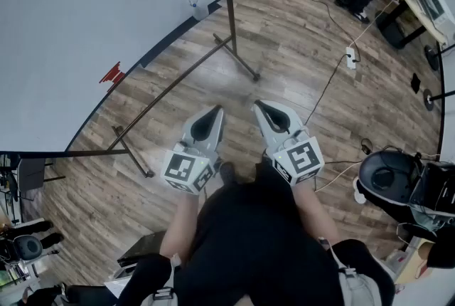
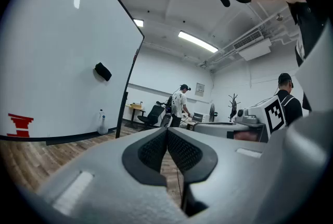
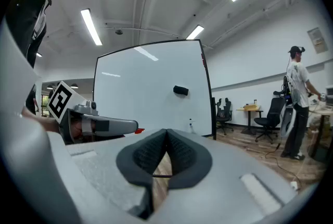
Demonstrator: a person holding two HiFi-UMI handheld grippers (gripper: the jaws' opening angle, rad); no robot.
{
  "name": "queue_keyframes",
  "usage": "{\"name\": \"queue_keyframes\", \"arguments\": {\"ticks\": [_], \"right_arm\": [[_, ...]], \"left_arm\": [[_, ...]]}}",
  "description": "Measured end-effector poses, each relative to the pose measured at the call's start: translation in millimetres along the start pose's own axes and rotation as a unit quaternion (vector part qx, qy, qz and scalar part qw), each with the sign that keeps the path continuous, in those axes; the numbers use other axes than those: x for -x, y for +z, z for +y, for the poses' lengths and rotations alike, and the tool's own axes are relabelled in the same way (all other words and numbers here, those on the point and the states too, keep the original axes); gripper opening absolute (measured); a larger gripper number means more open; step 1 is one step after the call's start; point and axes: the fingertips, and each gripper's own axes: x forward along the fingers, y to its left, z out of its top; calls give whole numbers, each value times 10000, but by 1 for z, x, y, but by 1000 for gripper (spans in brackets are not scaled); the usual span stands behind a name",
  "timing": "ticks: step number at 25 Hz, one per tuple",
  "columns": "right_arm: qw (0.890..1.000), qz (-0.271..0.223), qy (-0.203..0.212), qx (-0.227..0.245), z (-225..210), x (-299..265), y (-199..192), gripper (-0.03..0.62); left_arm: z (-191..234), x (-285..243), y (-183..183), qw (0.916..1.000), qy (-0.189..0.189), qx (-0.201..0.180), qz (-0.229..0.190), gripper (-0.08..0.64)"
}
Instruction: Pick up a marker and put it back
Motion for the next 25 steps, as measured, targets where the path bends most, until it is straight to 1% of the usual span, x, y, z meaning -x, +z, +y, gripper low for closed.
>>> {"name": "queue_keyframes", "arguments": {"ticks": [4, 10, 11, 15, 18, 22, 25], "right_arm": [[10000, -15, -74, 8, 22, -9, -4, 2], [9998, 70, -159, 82, 42, -10, -2, 2], [9999, 36, -151, 41, 44, -10, 0, 2], [9988, -261, -83, -397, 53, -11, 9, 2], [9988, -247, -211, -364, 60, -13, 8, 2], [9981, -159, -389, -458, 69, -8, 0, 2], [9982, -122, -384, -454, 74, -9, -5, 2]], "left_arm": [[17, 18, -1, 9999, -97, -37, 26, 13], [30, 35, 1, 9999, -161, 49, -32, 12], [30, 37, 1, 9998, -182, 59, -47, 14], [30, 46, 4, 9995, -289, 83, -92, 12], [31, 54, 3, 9991, -377, 139, -109, 12], [30, 63, -4, 9986, -480, 220, -52, 14], [33, 62, -12, 9975, -624, 342, -42, 13]]}}
